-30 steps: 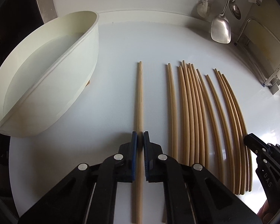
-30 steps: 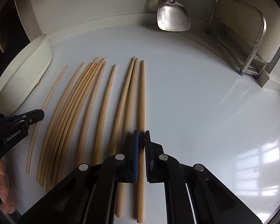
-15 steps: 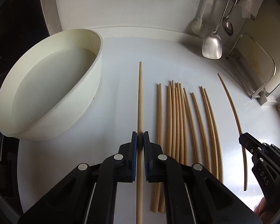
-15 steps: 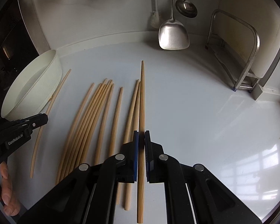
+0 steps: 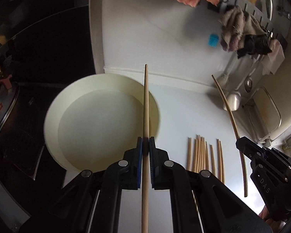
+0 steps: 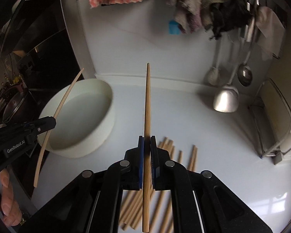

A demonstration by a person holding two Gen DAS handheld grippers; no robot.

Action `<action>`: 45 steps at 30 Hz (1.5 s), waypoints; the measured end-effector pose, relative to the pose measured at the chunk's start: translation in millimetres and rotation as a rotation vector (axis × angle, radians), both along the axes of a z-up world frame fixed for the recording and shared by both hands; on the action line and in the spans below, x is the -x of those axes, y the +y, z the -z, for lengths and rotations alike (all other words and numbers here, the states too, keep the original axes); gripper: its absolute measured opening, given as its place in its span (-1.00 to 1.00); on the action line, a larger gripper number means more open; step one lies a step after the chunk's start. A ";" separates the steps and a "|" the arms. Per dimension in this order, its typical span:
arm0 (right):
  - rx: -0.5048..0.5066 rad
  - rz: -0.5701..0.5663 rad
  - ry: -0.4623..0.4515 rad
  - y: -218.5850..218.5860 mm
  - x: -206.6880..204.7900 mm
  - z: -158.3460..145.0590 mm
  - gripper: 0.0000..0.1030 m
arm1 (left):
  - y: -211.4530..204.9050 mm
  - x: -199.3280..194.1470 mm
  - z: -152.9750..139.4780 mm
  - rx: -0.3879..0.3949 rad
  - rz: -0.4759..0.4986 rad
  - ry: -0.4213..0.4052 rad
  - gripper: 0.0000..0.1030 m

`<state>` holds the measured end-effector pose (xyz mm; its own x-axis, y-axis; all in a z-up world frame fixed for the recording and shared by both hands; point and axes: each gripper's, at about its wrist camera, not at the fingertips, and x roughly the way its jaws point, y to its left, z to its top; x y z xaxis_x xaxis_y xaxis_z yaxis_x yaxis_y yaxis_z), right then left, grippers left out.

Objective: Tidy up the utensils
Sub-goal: 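Lift the held chopsticks with both tools and carry them over the white basin, then open both tools to drop the chopsticks into the basin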

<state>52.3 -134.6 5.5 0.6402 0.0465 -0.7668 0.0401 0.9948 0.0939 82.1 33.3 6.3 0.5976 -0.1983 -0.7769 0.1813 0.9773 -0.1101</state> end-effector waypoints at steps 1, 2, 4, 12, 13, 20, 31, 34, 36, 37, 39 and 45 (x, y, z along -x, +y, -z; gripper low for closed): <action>-0.016 -0.010 -0.007 11.0 -10.1 -2.5 -0.88 | 11.4 -9.0 -1.9 -0.005 -0.008 -0.002 -0.86; -0.028 -0.017 -0.010 22.3 -20.2 -4.2 -0.88 | 21.3 -17.9 -3.0 -0.012 -0.014 -0.002 -0.86; -0.055 -0.029 -0.008 44.1 -41.9 -3.5 -0.88 | 40.8 -37.2 -2.5 -0.022 -0.021 0.005 -0.86; -0.127 -0.060 0.097 119.6 -119.1 39.3 -0.88 | 95.5 -108.2 36.7 -0.029 -0.018 0.092 -0.86; -0.131 -0.059 0.114 126.3 -126.3 46.3 -0.88 | 99.3 -115.3 42.7 -0.034 -0.012 0.104 -0.86; -0.165 -0.046 0.234 151.0 -161.1 91.7 -0.88 | 116.6 -149.8 80.5 -0.042 0.023 0.179 -0.86; -0.146 -0.001 0.339 155.0 -176.0 120.2 -0.88 | 110.0 -165.8 121.2 -0.042 0.089 0.284 -0.85; -0.156 0.005 0.358 154.2 -178.8 125.7 -0.88 | 106.7 -167.7 128.6 -0.060 0.093 0.300 -0.85; -0.154 0.009 0.371 153.5 -180.3 129.2 -0.88 | 105.2 -168.6 130.5 -0.078 0.092 0.303 -0.85; -0.158 0.008 0.377 152.8 -180.7 129.9 -0.88 | 105.0 -168.4 130.6 -0.080 0.091 0.303 -0.85; -0.159 0.009 0.386 152.2 -181.2 132.1 -0.88 | 104.9 -168.5 131.7 -0.083 0.089 0.305 -0.85; -0.140 0.018 0.353 148.9 -177.9 123.0 -0.61 | 107.8 -164.4 128.0 -0.083 0.060 0.297 -0.55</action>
